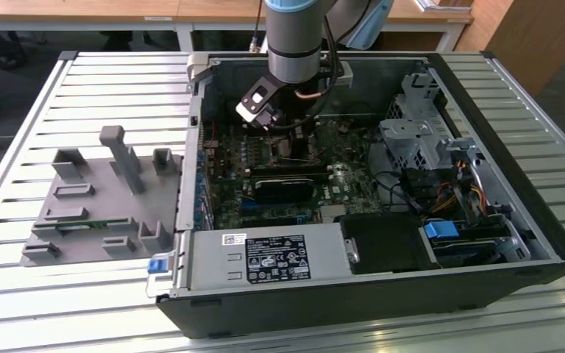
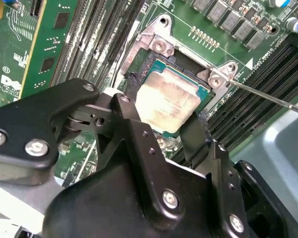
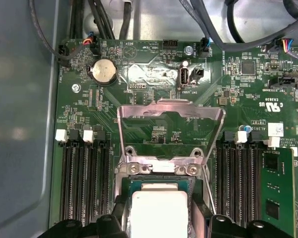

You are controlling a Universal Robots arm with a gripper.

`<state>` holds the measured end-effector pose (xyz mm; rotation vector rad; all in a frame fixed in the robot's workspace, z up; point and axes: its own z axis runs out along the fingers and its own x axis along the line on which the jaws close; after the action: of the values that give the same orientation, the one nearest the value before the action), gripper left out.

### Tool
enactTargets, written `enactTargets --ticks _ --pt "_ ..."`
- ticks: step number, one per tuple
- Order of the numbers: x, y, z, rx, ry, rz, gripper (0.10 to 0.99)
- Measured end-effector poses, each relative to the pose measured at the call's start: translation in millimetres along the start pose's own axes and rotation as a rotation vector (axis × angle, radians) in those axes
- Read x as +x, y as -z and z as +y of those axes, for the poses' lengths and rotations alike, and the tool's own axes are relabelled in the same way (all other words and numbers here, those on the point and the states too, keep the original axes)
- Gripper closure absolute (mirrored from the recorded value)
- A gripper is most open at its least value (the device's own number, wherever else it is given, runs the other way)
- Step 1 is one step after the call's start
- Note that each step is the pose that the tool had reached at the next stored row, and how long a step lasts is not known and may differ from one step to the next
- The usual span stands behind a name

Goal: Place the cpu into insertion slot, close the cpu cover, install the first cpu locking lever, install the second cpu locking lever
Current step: 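Place the cpu into insertion slot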

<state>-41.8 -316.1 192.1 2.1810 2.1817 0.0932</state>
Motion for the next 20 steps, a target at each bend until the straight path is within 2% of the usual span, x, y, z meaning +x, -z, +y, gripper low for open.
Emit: enactTargets --ticks 8,9,19,20 --pt "-1.0 0.6 0.0 0.0 0.0 0.0008 0.486" --pt "-1.0 0.6 0.0 0.0 0.0 0.0008 0.549" --pt "-1.1 0.4 0.1 0.0 0.0 0.0011 0.537" --pt "-1.1 0.4 0.1 0.0 0.0 0.0011 0.475"
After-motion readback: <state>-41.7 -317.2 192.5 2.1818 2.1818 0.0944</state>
